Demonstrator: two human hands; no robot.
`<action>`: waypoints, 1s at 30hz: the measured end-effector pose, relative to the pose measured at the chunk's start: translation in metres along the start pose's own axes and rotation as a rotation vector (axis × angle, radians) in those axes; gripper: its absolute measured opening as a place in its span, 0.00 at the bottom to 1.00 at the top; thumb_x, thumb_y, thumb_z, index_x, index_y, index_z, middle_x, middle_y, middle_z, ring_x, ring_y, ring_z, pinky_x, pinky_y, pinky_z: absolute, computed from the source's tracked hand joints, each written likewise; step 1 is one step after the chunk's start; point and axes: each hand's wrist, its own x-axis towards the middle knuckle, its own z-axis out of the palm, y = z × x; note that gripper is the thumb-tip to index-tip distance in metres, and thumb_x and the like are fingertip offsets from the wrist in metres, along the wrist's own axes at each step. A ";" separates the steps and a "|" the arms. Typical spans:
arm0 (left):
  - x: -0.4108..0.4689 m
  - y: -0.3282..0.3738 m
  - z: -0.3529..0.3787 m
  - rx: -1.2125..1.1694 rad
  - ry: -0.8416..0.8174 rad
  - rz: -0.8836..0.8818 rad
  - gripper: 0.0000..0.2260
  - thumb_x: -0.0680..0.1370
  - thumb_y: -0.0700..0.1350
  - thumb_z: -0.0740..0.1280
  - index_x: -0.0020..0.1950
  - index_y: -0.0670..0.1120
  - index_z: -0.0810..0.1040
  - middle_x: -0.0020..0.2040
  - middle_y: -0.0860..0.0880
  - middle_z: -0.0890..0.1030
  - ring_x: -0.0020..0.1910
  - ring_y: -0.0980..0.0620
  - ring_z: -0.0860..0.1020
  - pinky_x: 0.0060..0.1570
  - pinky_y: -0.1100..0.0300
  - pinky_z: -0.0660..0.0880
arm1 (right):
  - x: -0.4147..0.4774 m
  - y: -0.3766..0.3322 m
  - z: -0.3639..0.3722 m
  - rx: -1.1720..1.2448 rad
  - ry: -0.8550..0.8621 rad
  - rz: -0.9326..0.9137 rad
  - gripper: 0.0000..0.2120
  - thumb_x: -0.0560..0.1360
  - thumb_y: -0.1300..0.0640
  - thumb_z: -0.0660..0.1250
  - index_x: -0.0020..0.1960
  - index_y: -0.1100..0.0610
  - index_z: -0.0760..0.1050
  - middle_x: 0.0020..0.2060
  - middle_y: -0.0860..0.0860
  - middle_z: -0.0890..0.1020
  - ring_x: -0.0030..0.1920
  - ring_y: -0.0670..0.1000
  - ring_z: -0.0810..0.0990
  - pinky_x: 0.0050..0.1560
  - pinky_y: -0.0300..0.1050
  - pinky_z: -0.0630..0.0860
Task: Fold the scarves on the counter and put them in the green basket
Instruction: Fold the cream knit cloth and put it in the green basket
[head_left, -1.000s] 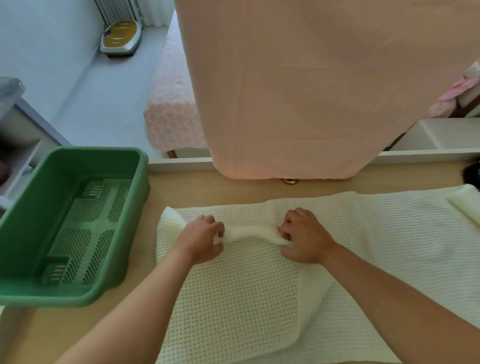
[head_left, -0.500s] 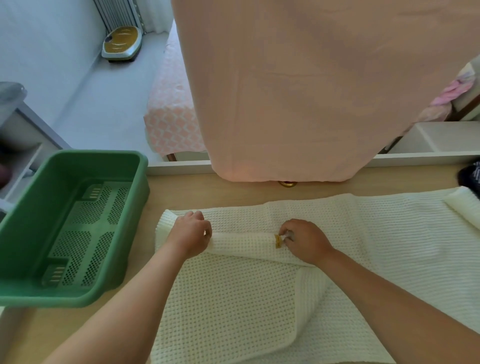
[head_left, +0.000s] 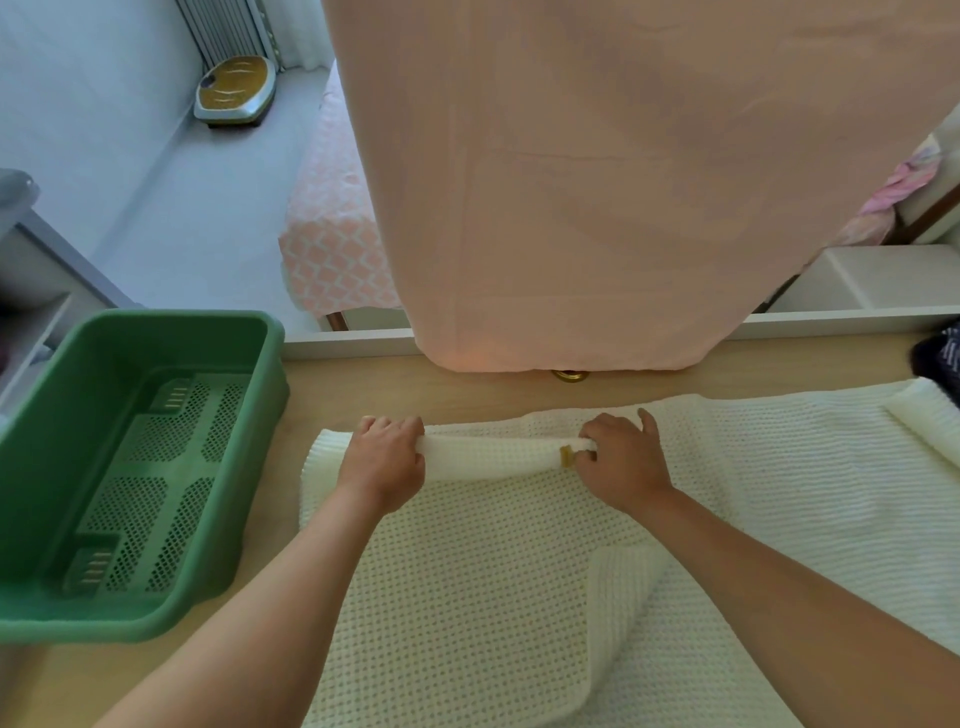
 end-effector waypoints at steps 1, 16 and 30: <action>0.005 -0.002 -0.001 0.036 -0.020 -0.037 0.10 0.75 0.40 0.57 0.52 0.47 0.73 0.44 0.48 0.81 0.45 0.46 0.75 0.64 0.52 0.64 | 0.004 -0.001 -0.004 0.072 -0.036 0.038 0.05 0.74 0.54 0.64 0.45 0.52 0.78 0.37 0.46 0.79 0.42 0.51 0.77 0.61 0.50 0.70; 0.016 -0.018 0.048 -0.009 -0.060 -0.130 0.22 0.83 0.53 0.56 0.77 0.53 0.61 0.77 0.48 0.63 0.75 0.46 0.59 0.76 0.46 0.50 | 0.047 0.015 0.030 -0.297 0.177 -0.168 0.32 0.66 0.68 0.66 0.70 0.58 0.68 0.66 0.61 0.72 0.64 0.62 0.71 0.65 0.59 0.69; -0.114 0.047 0.038 -0.260 -0.100 0.213 0.09 0.78 0.54 0.64 0.54 0.52 0.73 0.50 0.56 0.73 0.49 0.54 0.73 0.43 0.61 0.70 | -0.103 -0.003 0.020 -0.034 -0.416 -0.504 0.28 0.70 0.65 0.61 0.69 0.51 0.74 0.72 0.51 0.70 0.71 0.52 0.67 0.75 0.49 0.58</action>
